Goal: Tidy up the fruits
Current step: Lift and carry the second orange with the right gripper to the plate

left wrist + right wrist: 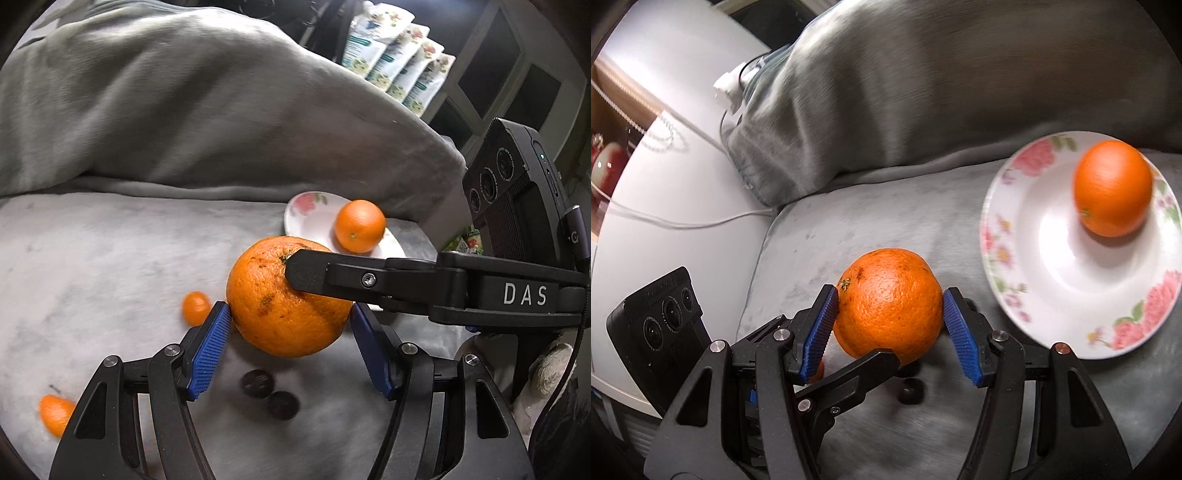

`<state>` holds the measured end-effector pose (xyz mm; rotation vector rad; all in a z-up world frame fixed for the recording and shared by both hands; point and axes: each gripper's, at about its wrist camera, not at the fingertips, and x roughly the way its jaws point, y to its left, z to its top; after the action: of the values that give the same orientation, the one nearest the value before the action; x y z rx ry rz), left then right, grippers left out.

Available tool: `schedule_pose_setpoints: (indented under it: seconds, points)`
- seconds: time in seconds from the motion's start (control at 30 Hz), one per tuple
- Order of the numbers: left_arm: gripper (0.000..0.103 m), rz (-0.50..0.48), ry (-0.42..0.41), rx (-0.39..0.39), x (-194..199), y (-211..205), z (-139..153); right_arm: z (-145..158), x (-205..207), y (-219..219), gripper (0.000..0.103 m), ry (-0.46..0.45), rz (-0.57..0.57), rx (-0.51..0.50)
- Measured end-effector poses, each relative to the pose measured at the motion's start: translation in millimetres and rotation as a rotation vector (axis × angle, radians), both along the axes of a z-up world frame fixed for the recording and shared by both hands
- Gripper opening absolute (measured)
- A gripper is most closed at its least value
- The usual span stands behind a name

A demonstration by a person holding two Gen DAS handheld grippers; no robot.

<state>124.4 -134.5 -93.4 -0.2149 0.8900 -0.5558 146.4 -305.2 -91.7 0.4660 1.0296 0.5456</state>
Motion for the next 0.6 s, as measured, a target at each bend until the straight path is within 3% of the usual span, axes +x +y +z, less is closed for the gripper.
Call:
schedule_pose_setpoints:
  seconds: [0.3, 0.6]
  points:
    - [0.067, -0.059, -0.004, 0.0, 7, -40, 3, 1, -4, -49, 0.062, 0.003, -0.075, 0.014]
    - [0.067, -0.098, 0.007, 0.011, 13, -67, -1, -10, 3, -70, 0.062, 0.025, -0.134, 0.036]
